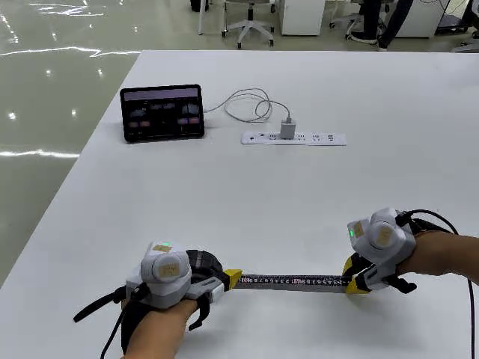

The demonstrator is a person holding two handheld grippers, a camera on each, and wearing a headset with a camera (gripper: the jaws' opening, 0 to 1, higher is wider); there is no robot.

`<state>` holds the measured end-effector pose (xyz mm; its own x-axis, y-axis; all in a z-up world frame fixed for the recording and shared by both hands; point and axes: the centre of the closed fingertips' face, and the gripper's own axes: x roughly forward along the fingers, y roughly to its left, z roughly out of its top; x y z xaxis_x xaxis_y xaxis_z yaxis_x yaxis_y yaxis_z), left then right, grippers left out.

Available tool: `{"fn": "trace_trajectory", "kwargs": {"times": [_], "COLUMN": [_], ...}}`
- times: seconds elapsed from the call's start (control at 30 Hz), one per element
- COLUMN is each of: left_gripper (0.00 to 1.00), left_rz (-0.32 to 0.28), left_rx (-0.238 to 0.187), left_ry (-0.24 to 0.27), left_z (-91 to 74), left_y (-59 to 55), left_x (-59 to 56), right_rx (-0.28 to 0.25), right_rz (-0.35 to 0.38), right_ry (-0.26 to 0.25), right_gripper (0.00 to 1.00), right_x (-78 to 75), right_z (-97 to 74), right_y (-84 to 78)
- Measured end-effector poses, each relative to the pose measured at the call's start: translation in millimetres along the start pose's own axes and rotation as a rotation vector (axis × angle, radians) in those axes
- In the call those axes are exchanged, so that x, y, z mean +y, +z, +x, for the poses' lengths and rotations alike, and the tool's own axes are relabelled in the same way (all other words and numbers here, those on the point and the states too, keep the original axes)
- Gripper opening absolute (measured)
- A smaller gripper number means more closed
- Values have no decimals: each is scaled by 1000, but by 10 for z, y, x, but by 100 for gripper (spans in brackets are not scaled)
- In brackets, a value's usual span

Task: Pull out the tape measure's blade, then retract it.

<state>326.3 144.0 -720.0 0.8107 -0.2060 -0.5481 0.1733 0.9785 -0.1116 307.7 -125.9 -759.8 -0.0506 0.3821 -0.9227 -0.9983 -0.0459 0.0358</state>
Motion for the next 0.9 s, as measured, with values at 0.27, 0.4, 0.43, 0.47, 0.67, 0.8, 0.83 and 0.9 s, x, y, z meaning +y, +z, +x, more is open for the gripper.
{"fn": "trace_trajectory", "kwargs": {"times": [0.27,0.4,0.43,0.47,0.67,0.8,0.83,0.9], "left_gripper": [80,74,74,75,68,64,64,64], "left_rz": [-3,-29,-22,-25,-59,-53,-52,-46], "left_rx": [31,41,34,38,46,46,46,49], "left_ry": [-5,-18,-15,-11,21,22,23,25], "left_z": [22,19,27,33,43,43,45,45], "left_y": [-68,-85,-73,-75,-76,-83,-84,-86], "left_x": [-26,-80,-81,-74,-3,10,11,6], "right_rx": [23,56,58,62,56,49,45,38], "right_rz": [64,74,73,74,96,108,112,118], "right_ry": [-20,-39,-43,-47,-59,-60,-60,-60], "right_gripper": [11,11,11,11,11,11,11,11], "right_x": [-21,-18,-17,-21,-17,-21,-22,-27], "right_z": [8,23,26,25,17,17,16,15], "right_y": [-7,-6,-6,-11,-12,-12,-13,-16]}}
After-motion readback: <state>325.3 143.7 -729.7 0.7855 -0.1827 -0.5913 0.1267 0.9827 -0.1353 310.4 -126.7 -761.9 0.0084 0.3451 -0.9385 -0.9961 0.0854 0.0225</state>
